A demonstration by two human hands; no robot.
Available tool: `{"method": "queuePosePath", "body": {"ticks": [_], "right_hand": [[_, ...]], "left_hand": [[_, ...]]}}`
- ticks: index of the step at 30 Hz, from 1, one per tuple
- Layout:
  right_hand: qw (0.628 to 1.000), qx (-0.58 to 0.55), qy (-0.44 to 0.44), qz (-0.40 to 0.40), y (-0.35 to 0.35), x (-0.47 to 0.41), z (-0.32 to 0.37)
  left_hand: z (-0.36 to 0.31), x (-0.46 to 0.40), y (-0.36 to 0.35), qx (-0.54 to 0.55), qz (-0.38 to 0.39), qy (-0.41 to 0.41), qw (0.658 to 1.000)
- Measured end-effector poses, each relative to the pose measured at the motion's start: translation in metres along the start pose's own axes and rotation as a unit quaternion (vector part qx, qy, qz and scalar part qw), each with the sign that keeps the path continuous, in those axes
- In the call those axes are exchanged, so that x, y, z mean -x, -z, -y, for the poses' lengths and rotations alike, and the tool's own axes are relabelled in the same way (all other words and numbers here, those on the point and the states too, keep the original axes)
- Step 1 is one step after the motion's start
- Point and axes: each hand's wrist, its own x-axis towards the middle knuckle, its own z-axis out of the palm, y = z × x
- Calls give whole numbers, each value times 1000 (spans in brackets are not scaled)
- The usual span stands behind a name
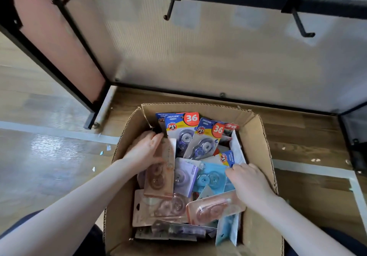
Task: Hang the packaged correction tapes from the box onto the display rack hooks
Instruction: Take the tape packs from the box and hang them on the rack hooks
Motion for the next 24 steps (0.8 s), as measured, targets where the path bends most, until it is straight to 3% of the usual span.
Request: {"method": "queuePosePath", "body": {"ticks": [7,10,11,13,17,20,24], "right_hand": [[996,56,56,-32,-15,7,-8],[995,84,53,9,0,8,3],[995,83,55,-18,0,8,2],[996,75,57,4,-5,6,-3],[996,-66,26,45,-9,5,-12],[979,-190,-4,74,-8,1,-15],[970,-228,-2,84,-6,1,-11]], "left_hand": [[-4,-6,11,-67,0,-9,998],[-5,-7,9,-84,37,-8,996],[-4,-8,9,-90,37,-15,995],[-2,-8,9,-78,20,-28,996],[-2,-6,15,-22,4,-64,998],[-4,-1,26,4,34,-79,996],[-5,3,31,84,54,-70,993]]}}
